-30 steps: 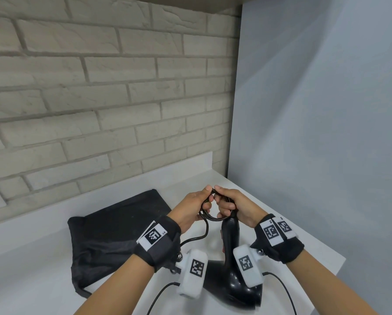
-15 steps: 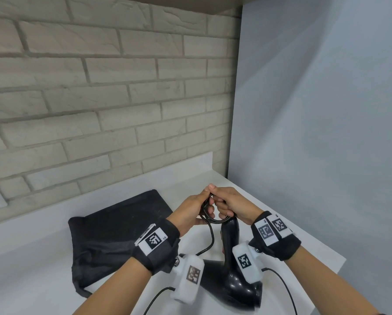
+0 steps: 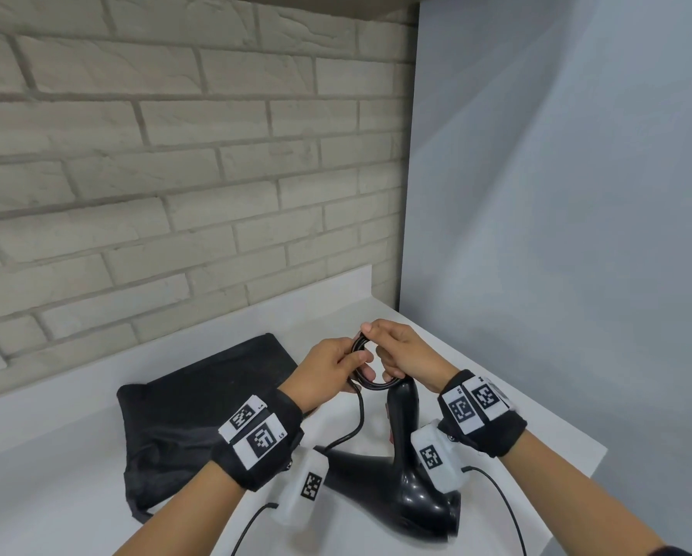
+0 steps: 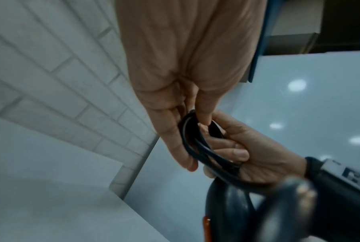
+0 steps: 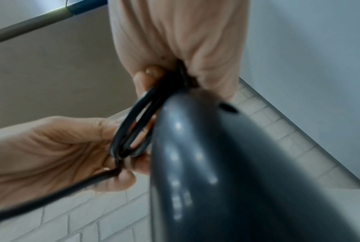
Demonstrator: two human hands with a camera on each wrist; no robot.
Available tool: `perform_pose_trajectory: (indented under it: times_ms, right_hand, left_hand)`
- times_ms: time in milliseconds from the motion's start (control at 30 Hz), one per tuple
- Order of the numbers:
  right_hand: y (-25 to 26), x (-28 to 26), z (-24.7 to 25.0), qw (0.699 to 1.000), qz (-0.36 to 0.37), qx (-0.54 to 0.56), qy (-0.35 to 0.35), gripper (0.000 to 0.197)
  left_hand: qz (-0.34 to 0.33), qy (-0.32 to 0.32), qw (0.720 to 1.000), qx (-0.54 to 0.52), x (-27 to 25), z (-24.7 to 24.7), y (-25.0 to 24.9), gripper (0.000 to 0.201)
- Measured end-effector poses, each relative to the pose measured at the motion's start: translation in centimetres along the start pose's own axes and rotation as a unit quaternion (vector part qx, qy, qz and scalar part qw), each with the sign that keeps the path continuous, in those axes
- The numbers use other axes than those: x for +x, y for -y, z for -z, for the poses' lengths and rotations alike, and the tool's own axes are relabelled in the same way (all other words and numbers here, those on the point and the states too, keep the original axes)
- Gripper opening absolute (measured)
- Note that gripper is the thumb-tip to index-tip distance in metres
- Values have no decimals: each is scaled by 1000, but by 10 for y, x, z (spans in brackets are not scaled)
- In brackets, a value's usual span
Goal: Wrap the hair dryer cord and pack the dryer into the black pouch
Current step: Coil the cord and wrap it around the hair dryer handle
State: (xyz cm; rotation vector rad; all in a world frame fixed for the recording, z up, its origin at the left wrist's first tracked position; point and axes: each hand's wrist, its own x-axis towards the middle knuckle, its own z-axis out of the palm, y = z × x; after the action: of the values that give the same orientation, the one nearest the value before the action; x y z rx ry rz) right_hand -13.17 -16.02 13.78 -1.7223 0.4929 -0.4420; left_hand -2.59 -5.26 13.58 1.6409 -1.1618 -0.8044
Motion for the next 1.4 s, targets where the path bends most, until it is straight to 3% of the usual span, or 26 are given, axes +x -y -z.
perform_pose_trajectory:
  times_ms: [267, 433, 767, 933, 1067, 1133, 1200, 1267, 1400]
  right_hand:
    - [-3, 2, -2, 1000, 24, 2, -14, 33]
    - [-5, 1, -1, 999, 50, -5, -6, 18]
    - [-5, 5, -2, 996, 65, -50, -38, 28]
    - [-8, 7, 1, 995, 69, -22, -66, 31]
    - [-14, 10, 6, 994, 68, -20, -83, 31]
    - [-15, 11, 8, 994, 64, -16, -89, 31]
    - [-16, 11, 9, 994, 61, -12, -91, 32]
    - [-16, 11, 9, 994, 59, -10, -90, 33]
    - [-13, 11, 6, 994, 58, -11, -87, 35]
  left_hand:
    - [4, 18, 998, 62, -1, 6, -5, 22]
    - [1, 42, 995, 92, -1, 12, -9, 27]
    - [-3, 15, 999, 37, 0, 11, -3, 32]
    - [25, 24, 999, -21, -12, 20, 8, 22]
    - [43, 69, 996, 47, -40, 35, 50, 22]
    - [45, 81, 987, 134, -56, 46, 77, 26]
    - [56, 54, 961, 264, -70, 52, 99, 44]
    - [47, 25, 936, 349, -78, 47, 114, 50]
    - [11, 28, 921, 388, -72, 10, 129, 48]
